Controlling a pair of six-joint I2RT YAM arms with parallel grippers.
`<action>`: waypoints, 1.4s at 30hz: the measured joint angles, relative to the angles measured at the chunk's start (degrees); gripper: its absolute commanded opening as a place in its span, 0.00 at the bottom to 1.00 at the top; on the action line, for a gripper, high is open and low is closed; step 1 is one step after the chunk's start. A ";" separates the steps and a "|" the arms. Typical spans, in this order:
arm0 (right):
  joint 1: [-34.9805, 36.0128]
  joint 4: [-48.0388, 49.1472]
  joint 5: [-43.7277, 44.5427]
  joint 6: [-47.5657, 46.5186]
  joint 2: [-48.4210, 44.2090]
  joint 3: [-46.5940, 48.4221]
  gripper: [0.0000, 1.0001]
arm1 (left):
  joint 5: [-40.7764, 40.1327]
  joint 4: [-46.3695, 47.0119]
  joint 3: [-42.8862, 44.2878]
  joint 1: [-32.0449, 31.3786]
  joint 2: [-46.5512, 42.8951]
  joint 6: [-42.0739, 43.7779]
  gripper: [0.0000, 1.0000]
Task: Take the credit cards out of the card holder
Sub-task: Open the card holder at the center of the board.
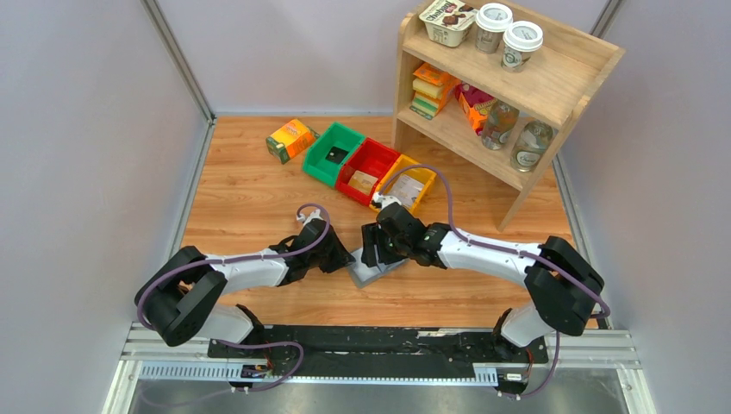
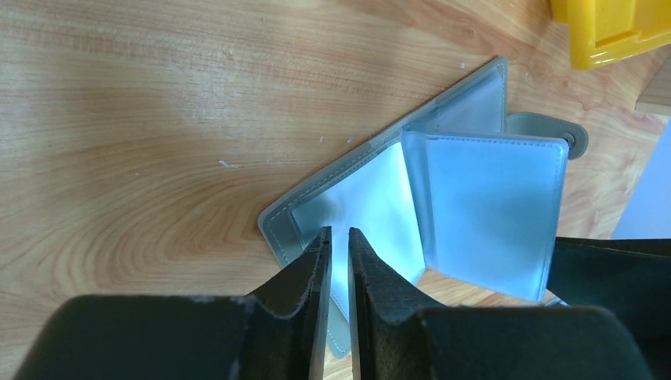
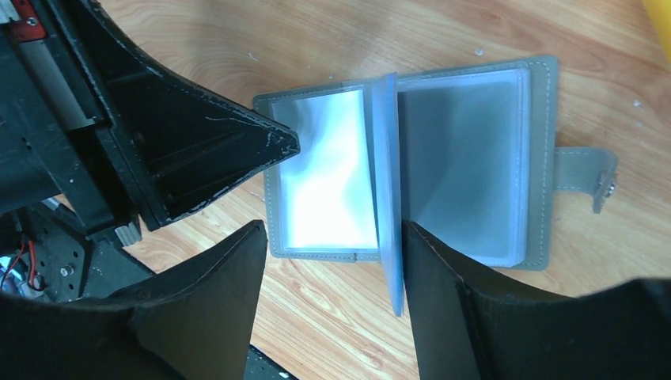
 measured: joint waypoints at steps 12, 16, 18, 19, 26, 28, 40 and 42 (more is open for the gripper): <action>0.11 -1.70 6.99 0.44 -1.57 -0.52 0.84 | -0.02 -0.26 0.00 0.00 -0.22 0.00 0.21; 0.09 -4.70 11.56 0.24 -0.79 -0.07 0.81 | 0.00 -0.28 0.00 0.00 -0.22 -0.02 0.21; 0.11 -4.72 12.00 0.22 0.22 0.22 0.81 | 0.00 -0.33 0.00 0.00 -0.22 -0.04 0.21; 0.11 -4.74 12.02 0.13 0.90 0.42 0.81 | 0.00 -0.33 0.00 0.00 -0.22 -0.07 0.21; 0.13 -4.70 11.41 -1.07 4.66 1.99 0.81 | 0.00 -0.39 0.00 0.00 -0.22 -0.11 0.21; 0.13 -4.63 10.86 -1.33 5.27 2.16 0.80 | 0.00 -0.39 0.00 0.00 -0.22 -0.11 0.21; 0.59 -4.59 7.85 -2.93 5.90 2.36 0.73 | -0.02 -0.39 0.00 0.00 -0.22 -0.11 0.21; 0.63 -4.52 6.91 -3.17 5.88 2.36 0.71 | -0.02 -0.39 0.00 0.00 -0.22 -0.11 0.21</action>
